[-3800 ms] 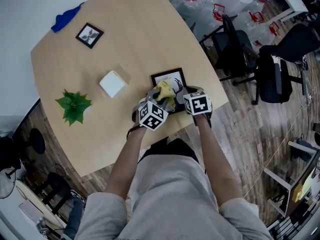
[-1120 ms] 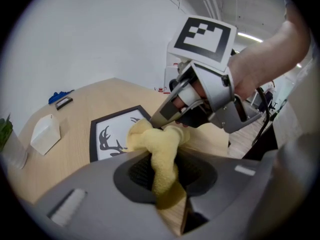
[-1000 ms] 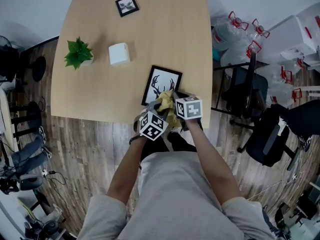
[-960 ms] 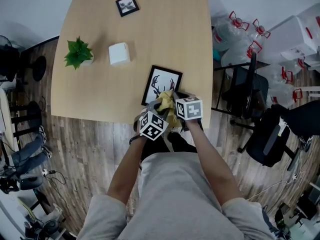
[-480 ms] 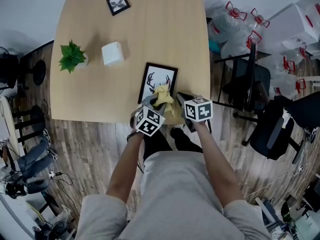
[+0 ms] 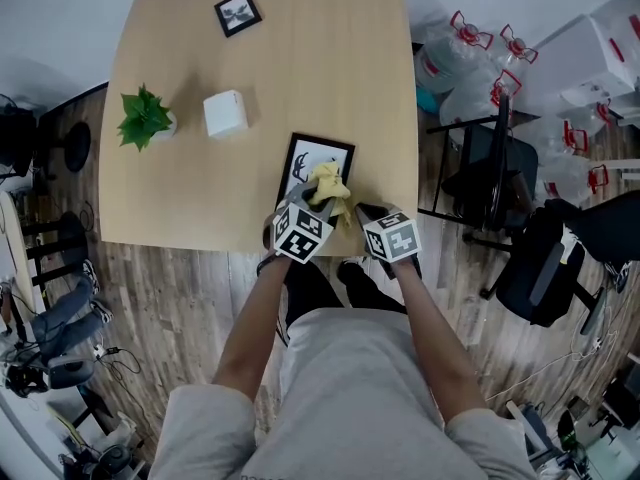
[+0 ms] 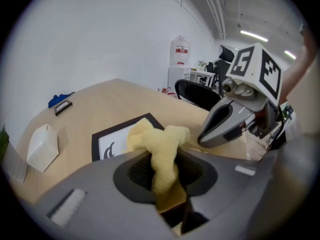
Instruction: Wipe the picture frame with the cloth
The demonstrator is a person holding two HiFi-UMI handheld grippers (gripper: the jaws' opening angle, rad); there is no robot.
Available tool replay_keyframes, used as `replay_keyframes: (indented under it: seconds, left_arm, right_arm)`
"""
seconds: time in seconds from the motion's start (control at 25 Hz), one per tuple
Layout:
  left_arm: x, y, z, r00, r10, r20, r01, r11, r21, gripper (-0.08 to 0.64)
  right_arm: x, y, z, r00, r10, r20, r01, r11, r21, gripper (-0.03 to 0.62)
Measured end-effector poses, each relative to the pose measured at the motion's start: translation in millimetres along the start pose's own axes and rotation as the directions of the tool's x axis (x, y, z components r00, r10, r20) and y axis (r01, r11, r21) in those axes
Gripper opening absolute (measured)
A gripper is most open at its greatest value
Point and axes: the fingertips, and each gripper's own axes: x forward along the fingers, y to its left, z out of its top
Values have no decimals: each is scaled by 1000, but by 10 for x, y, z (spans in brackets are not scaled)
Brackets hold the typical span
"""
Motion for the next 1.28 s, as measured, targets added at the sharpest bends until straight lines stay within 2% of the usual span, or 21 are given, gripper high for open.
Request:
replay_keyframes:
  seconds: [0.28, 0.68, 1.28]
  left_arm:
    - [116, 126, 156, 1000, 2, 19, -2, 1000, 9, 146]
    - [287, 353, 418, 999, 13, 29, -15, 998, 61, 146]
    - [561, 553, 877, 995, 43, 91, -50, 996, 80, 146]
  right_arm:
    - [4, -27, -2, 999, 36, -16, -35, 996, 86, 2]
    - [20, 3, 12, 1000, 25, -9, -24, 996, 82, 2]
    - [18, -13, 9, 1000, 19, -5, -19, 997, 72, 2]
